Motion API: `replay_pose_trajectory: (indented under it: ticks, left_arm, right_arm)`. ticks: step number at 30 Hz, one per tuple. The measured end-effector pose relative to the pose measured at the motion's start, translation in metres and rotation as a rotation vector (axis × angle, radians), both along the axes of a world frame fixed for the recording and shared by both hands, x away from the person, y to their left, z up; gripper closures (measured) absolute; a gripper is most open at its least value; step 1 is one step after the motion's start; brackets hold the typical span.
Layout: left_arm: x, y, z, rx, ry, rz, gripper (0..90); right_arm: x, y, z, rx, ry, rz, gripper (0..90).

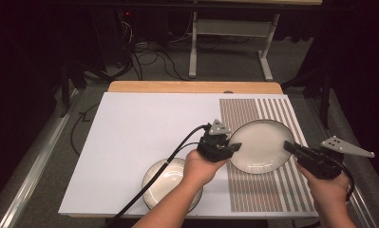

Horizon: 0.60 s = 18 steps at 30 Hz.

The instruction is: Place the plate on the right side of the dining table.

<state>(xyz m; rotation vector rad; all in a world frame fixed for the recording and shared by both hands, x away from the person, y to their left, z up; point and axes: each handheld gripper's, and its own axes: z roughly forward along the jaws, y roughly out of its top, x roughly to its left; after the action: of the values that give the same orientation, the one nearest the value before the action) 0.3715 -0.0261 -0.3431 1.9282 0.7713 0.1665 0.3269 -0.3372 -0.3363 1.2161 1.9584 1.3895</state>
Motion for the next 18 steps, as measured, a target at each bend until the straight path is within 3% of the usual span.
replay_pose_trajectory:
  ticks: [9, 18]
  left_arm:
    - [0.014, -0.022, -0.010, 0.013, 0.039, 0.011, 73.9]
    - [0.027, -0.040, -0.029, 0.016, 0.091, 0.024, 72.4]
  right_arm:
    - [0.008, -0.018, -0.010, -0.005, 0.026, -0.050, 86.0]
    - [0.014, -0.030, -0.026, -0.006, 0.058, -0.077, 86.1]
